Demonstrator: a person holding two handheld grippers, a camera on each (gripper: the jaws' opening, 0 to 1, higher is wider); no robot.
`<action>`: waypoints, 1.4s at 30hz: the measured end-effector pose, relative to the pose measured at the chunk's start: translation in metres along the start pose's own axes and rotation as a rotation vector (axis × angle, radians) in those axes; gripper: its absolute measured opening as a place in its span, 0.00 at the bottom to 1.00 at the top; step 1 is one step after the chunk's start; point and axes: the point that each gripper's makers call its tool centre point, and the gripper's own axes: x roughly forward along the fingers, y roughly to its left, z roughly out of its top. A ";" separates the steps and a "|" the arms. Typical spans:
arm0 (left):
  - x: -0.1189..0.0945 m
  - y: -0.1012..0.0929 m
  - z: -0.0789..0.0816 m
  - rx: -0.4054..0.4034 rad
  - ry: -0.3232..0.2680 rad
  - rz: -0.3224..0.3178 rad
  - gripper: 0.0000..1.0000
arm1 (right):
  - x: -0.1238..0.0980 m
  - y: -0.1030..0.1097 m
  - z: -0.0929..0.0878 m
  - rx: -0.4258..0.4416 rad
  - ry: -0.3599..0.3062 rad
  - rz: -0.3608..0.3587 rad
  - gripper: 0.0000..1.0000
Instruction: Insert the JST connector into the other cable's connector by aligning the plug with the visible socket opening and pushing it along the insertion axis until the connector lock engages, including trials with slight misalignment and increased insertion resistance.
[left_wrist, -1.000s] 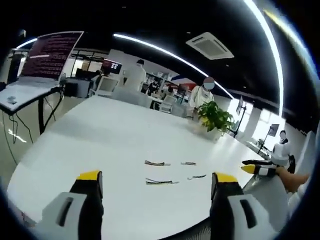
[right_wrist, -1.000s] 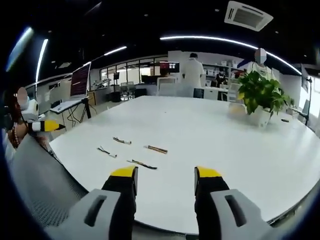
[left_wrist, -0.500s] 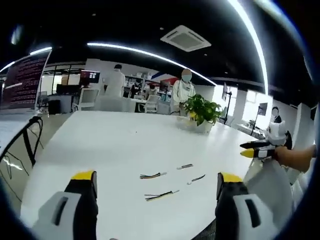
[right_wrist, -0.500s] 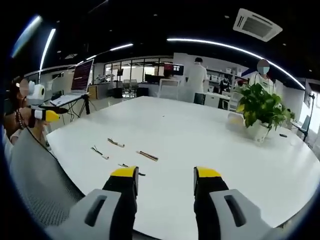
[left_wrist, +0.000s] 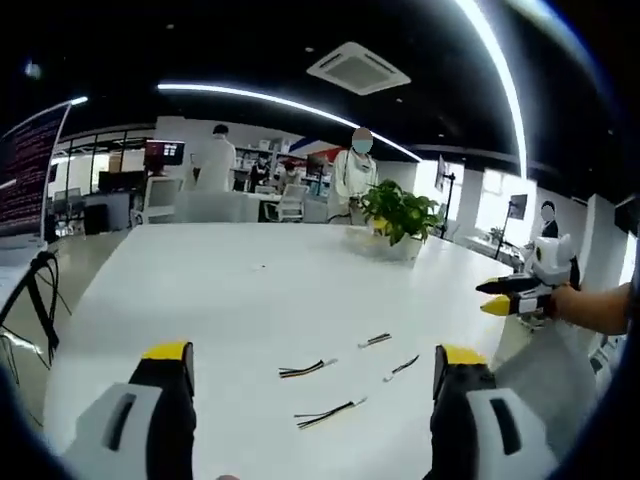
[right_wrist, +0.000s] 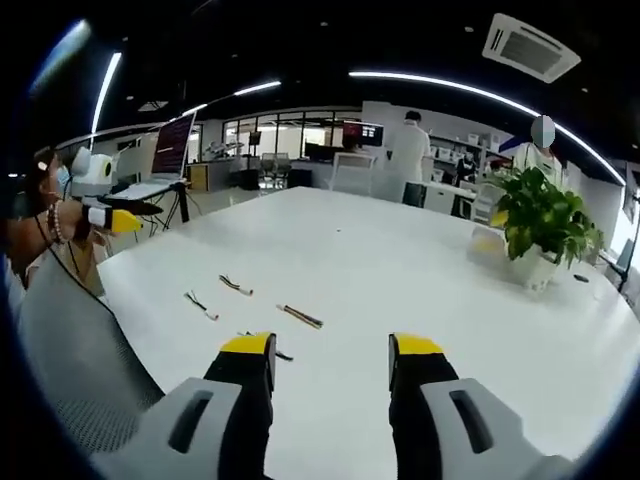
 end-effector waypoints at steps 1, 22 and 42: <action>0.002 0.001 0.001 0.002 0.000 -0.003 0.99 | 0.002 0.000 0.001 0.001 -0.001 0.001 0.43; 0.058 0.014 -0.006 0.017 0.060 -0.066 0.97 | 0.045 -0.010 0.008 -0.040 0.038 0.062 0.41; 0.113 0.021 -0.043 0.056 0.188 -0.144 0.91 | 0.109 0.001 0.003 -0.140 0.113 0.193 0.39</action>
